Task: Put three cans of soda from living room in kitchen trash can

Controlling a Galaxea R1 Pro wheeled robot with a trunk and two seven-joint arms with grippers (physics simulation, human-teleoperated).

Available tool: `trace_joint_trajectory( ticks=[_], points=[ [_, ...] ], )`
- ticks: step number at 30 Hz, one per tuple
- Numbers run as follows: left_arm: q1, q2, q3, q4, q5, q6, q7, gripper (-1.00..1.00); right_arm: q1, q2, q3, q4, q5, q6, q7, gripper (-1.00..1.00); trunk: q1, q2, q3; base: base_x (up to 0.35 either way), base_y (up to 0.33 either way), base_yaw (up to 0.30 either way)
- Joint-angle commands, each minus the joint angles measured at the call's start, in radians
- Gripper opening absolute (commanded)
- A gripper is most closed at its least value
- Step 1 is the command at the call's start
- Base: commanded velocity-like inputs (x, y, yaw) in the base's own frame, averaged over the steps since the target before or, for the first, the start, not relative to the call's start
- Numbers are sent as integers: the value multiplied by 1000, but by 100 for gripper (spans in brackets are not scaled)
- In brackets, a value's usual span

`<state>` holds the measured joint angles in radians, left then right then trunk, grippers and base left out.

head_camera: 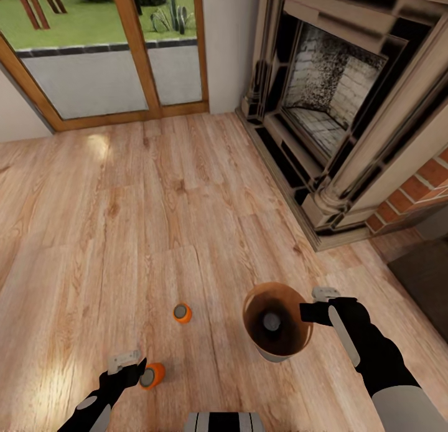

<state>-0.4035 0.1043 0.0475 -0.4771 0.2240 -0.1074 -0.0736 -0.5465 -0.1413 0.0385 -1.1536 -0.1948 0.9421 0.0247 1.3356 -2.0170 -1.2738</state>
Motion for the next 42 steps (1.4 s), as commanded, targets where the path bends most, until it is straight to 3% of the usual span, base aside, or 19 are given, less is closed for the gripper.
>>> trace_joint_trajectory(
  ticks=[1,9,19,23,33,42],
  points=[
    [0,0,0,0,0,0,0,100,0,0,0,0,-22,0,5,-100,0,0,-1,0,0,0],
    [0,0,0,0,0,0,0,100,0,0,0,0,-21,0,5,-100,19,-35,-18,0,0,0],
    [0,0,0,0,0,0,0,100,-1,-1,0,-76,-22,5,6,-100,19,-35,-18,0,0,0],
    [0,0,0,0,0,0,0,100,-1,0,0,-143,-22,7,9,-100,34,-63,-31,0,0,0],
    [0,0,0,0,0,0,0,100,-1,0,0,-151,-22,7,9,-100,73,-133,-62,0,0,0],
    [0,0,0,0,0,-1,0,100,-1,0,0,-152,-22,7,9,-100,73,-133,-63,0,0,0]
  ],
)
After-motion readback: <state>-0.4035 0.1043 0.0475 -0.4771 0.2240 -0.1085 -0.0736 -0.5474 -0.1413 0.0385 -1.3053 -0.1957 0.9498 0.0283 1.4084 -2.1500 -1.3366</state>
